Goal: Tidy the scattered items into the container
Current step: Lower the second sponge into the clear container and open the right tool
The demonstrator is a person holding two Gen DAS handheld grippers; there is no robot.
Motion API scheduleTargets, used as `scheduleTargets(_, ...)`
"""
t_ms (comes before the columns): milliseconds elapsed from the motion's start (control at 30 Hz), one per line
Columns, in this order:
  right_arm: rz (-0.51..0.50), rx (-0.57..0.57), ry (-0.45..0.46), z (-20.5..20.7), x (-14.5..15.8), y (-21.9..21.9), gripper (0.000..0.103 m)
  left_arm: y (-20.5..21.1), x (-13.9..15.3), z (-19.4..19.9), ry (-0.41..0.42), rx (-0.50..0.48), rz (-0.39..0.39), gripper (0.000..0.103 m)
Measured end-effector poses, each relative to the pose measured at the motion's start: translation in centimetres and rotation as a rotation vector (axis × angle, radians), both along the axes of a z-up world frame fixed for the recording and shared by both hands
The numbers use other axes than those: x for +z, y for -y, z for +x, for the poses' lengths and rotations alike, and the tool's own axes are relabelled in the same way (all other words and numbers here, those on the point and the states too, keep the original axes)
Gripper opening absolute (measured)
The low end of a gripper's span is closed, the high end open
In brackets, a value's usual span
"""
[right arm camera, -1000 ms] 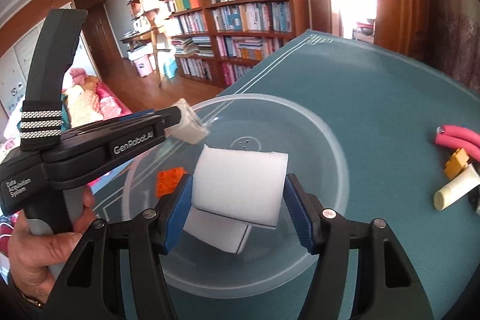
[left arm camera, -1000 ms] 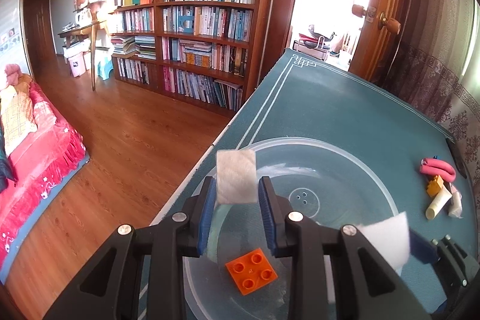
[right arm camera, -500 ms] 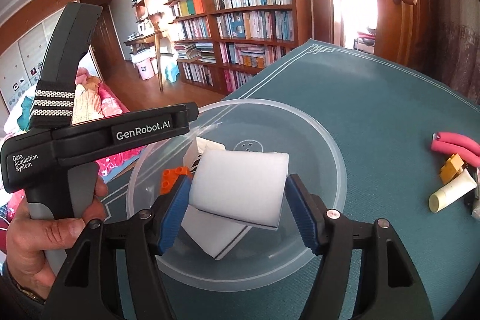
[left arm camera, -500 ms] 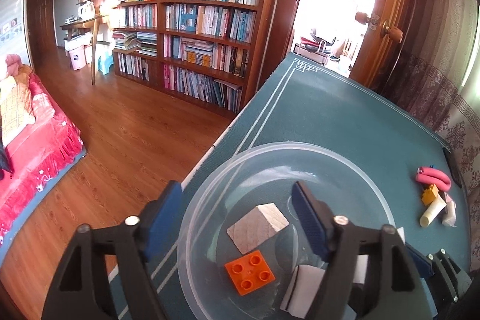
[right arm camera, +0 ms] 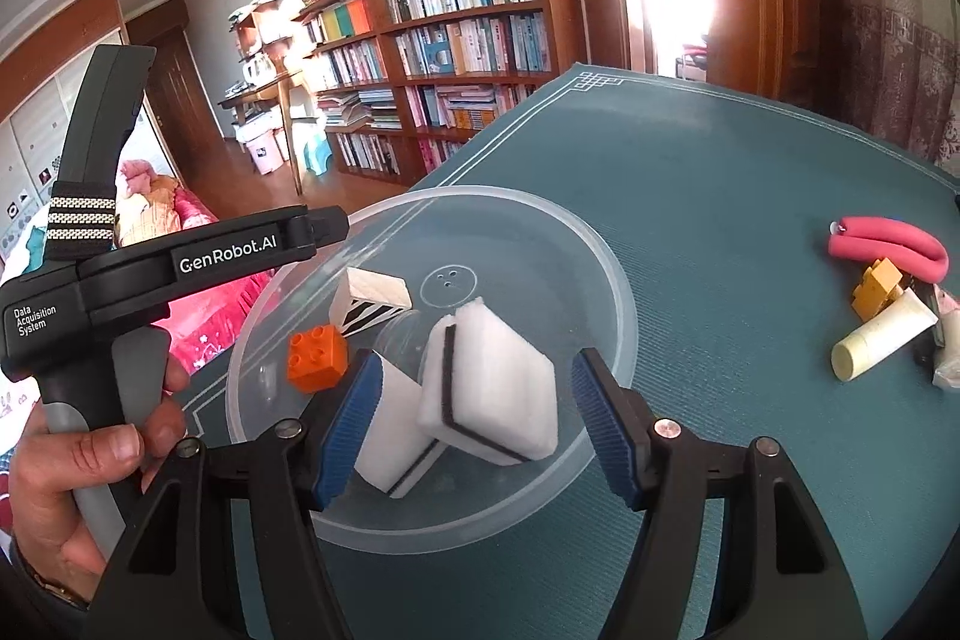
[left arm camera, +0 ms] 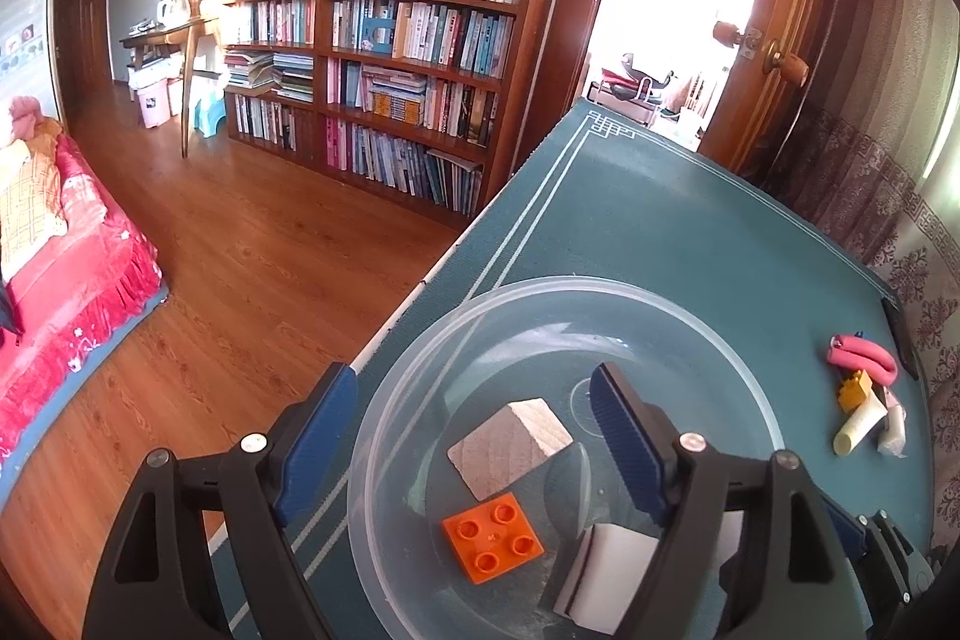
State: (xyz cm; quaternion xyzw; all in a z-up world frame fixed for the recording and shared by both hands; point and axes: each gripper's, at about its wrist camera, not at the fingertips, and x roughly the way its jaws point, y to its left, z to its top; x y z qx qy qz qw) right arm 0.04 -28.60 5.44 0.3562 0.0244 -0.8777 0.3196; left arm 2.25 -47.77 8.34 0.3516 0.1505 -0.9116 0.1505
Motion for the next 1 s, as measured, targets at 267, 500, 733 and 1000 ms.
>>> scheduleTargets(267, -0.012, -0.032, 0.001, 0.0, 0.2, -1.2, 0.069, -0.7, 0.0, -0.1, 0.006, -0.019, -0.009, 0.086)
scheduleTargets(500, -0.023, -0.05, 0.002, 0.2, 0.3, -2.2, 0.069, -1.7, 0.2, 0.1, 0.003, -0.033, -0.04, 0.088)
scheduleTargets(733, -0.039, -0.082, 0.025, 0.0, 0.2, -3.2, 0.069, -2.7, 0.2, -0.3, 0.01, -0.058, -0.057, 0.089)
scheduleTargets(1000, -0.064, -0.146, 0.057, -0.7, 0.1, -5.1, 0.069, -4.1, 0.3, -0.6, 0.016, -0.083, -0.08, 0.089)
